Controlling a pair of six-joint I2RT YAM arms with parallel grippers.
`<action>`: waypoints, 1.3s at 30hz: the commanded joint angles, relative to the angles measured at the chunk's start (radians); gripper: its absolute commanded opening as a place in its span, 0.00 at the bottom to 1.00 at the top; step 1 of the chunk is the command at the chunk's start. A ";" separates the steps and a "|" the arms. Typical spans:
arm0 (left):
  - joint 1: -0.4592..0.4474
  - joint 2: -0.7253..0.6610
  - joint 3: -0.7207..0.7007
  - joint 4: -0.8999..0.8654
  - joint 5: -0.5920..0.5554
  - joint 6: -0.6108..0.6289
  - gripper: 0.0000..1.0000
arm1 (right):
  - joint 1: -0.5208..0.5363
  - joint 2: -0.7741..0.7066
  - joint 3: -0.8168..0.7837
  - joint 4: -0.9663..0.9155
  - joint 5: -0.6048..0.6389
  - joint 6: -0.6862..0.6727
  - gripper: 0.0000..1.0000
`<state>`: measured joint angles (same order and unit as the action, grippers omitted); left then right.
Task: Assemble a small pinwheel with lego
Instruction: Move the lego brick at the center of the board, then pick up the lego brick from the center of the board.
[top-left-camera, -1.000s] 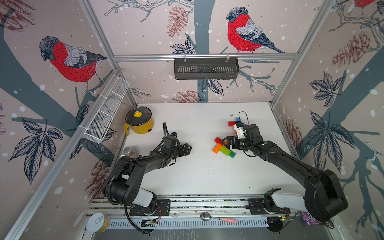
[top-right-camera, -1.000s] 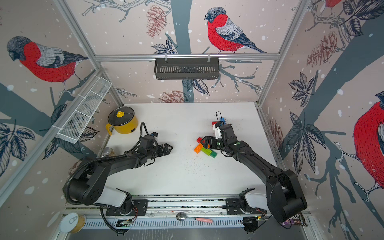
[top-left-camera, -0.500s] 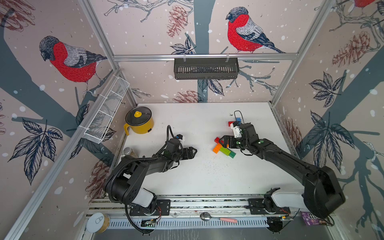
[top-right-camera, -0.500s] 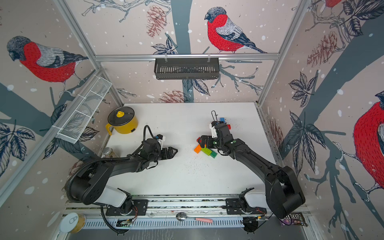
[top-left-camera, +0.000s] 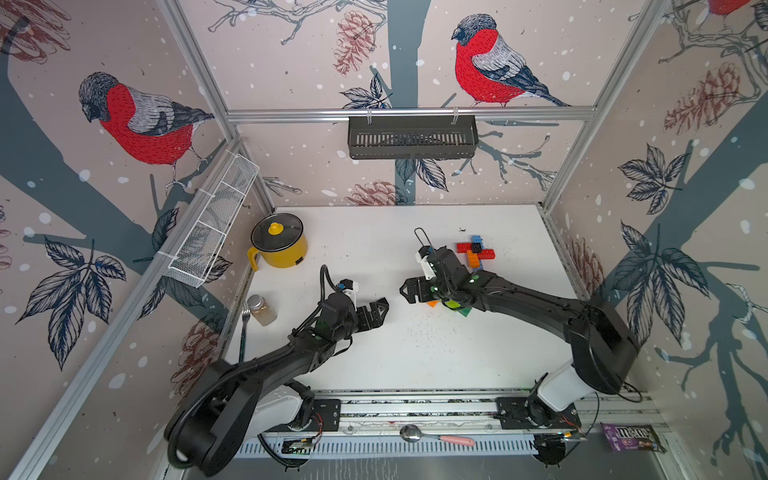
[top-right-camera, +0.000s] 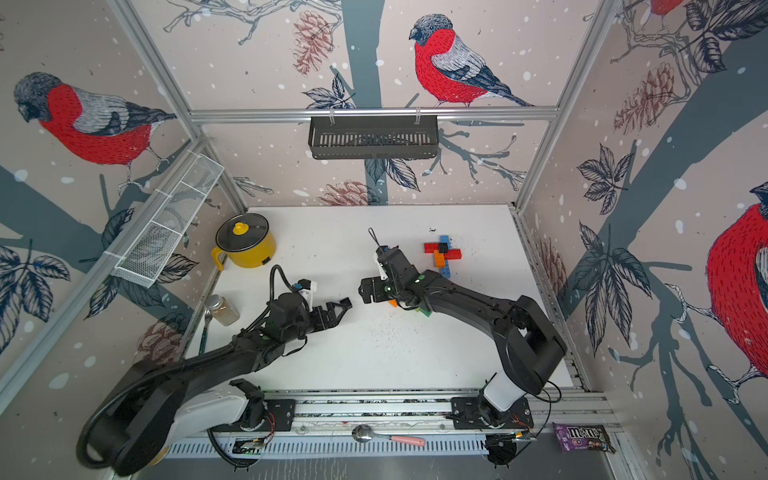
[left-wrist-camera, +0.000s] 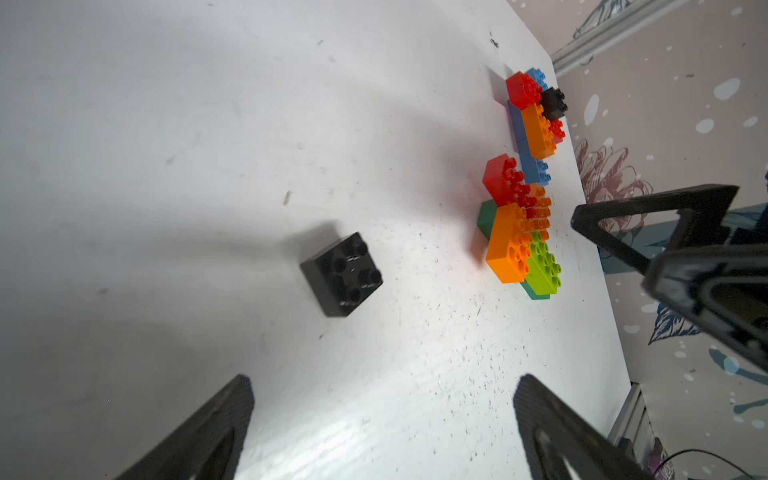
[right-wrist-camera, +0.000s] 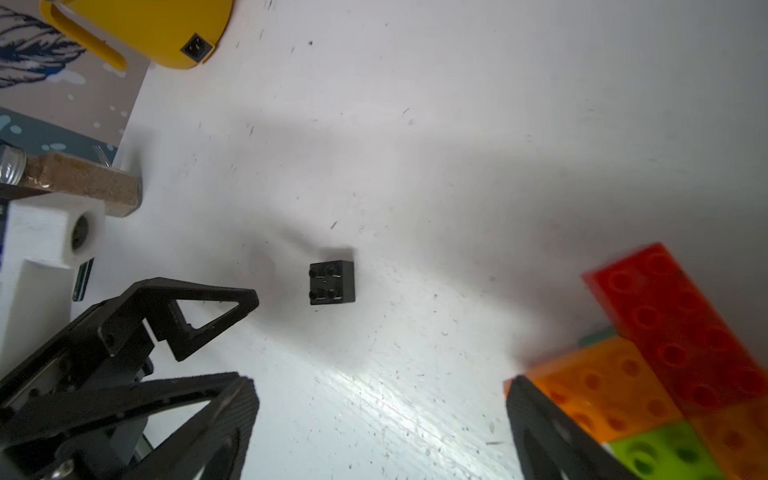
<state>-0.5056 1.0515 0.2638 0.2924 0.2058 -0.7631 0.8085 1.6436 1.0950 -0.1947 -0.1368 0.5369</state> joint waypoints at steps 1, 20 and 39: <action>0.001 -0.131 -0.011 -0.222 -0.137 -0.110 0.98 | 0.031 0.076 0.065 -0.028 0.026 -0.029 0.92; 0.068 -0.326 -0.059 -0.334 -0.225 -0.156 0.98 | 0.145 0.436 0.340 -0.108 0.138 0.036 0.76; 0.090 -0.284 -0.092 -0.283 -0.209 -0.127 0.98 | 0.199 0.493 0.438 -0.194 0.240 0.009 0.64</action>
<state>-0.4191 0.7628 0.1768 -0.0265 -0.0151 -0.8997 1.0008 2.1445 1.5261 -0.3542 0.0635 0.5529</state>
